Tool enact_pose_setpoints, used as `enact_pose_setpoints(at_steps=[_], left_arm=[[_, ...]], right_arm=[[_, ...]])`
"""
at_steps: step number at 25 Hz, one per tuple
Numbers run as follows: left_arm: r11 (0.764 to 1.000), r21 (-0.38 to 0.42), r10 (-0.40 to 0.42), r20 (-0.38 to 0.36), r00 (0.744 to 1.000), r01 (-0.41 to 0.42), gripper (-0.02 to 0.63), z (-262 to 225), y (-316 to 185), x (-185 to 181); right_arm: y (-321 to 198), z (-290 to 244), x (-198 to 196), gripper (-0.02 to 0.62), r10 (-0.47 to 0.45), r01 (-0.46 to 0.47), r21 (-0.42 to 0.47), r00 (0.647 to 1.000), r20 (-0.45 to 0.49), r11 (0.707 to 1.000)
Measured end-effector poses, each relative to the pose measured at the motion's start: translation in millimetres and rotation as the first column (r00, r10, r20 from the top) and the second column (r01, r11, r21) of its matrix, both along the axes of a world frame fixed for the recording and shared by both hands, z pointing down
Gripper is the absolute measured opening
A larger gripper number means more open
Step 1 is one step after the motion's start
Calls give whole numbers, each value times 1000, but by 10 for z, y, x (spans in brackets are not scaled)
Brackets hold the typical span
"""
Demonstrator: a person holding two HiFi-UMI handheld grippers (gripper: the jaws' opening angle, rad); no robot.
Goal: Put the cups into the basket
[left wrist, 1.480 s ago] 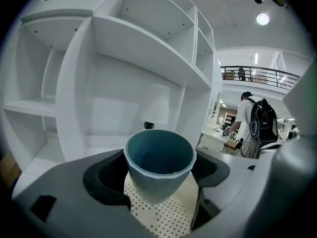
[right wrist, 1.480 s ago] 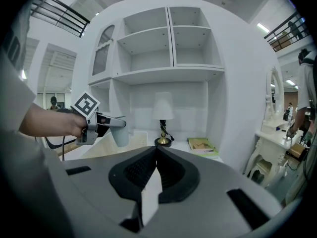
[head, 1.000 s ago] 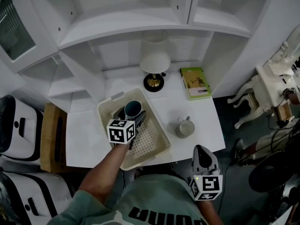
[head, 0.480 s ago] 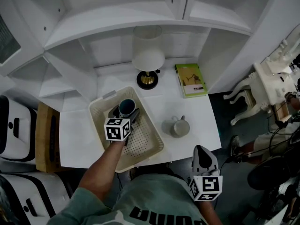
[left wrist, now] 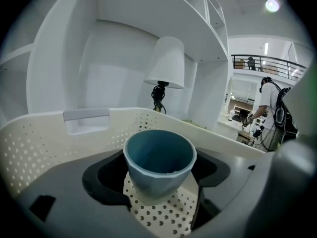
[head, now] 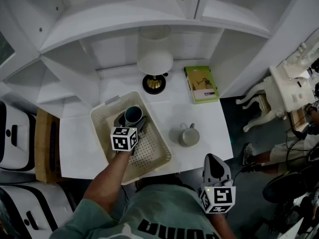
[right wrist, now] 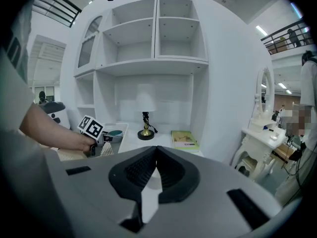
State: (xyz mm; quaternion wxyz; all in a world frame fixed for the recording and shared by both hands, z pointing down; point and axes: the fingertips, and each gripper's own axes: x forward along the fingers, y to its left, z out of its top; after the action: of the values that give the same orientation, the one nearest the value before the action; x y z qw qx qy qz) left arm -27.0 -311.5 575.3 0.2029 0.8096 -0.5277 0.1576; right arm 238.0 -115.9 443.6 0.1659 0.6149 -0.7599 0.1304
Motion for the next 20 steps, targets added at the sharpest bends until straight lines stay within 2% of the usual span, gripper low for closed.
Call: enact_pose_setpoints(at_steps=[14,20], left_arm=[[999,29,24,-21,999,-23,398,-9,47,52],[998,41,44,2,999,-44,423,-59,62,68]], right_arm=[[4,-1,1,14,10,-10,6,1000,8,1000],[10,-22,-32,14,3,-4,13,1000,9,1000]])
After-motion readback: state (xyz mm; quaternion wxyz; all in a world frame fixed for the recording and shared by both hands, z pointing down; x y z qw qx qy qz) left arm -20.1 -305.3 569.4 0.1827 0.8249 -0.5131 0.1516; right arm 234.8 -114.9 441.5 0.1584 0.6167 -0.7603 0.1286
